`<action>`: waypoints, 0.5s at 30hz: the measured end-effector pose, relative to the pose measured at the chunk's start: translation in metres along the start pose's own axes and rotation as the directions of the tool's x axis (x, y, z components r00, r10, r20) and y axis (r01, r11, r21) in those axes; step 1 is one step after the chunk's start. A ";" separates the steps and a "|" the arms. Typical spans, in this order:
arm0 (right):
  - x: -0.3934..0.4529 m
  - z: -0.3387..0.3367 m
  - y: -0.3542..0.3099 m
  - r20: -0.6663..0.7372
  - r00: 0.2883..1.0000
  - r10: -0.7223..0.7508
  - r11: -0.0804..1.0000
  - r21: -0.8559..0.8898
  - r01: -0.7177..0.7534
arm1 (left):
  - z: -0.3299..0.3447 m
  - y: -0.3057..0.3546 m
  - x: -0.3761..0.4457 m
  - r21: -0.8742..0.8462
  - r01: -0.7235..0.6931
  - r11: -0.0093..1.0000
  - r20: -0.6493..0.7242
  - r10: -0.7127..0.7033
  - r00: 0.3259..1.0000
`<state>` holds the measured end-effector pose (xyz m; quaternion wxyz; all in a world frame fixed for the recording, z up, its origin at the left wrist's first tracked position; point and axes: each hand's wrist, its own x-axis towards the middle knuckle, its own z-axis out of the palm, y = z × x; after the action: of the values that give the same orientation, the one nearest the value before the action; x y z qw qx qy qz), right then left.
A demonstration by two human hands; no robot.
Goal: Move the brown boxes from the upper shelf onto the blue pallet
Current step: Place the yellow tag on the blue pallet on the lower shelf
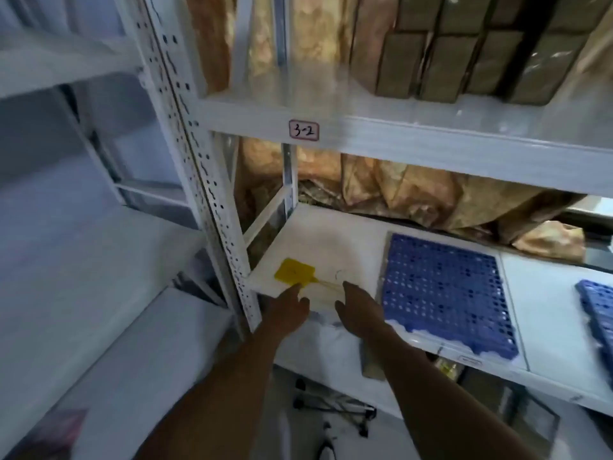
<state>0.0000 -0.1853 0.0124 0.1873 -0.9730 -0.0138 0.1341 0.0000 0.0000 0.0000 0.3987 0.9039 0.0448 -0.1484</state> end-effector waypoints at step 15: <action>0.097 0.033 0.005 -0.105 0.994 -0.025 0.995 0.089 0.035 | 0.056 -0.007 0.063 -0.696 0.101 0.711 -0.297 -0.414 0.860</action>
<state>0.0846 -0.1706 -0.0433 0.2337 -0.9688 -0.0127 0.0811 0.0453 -0.0386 -0.0592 0.6450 0.6977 0.3107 0.0259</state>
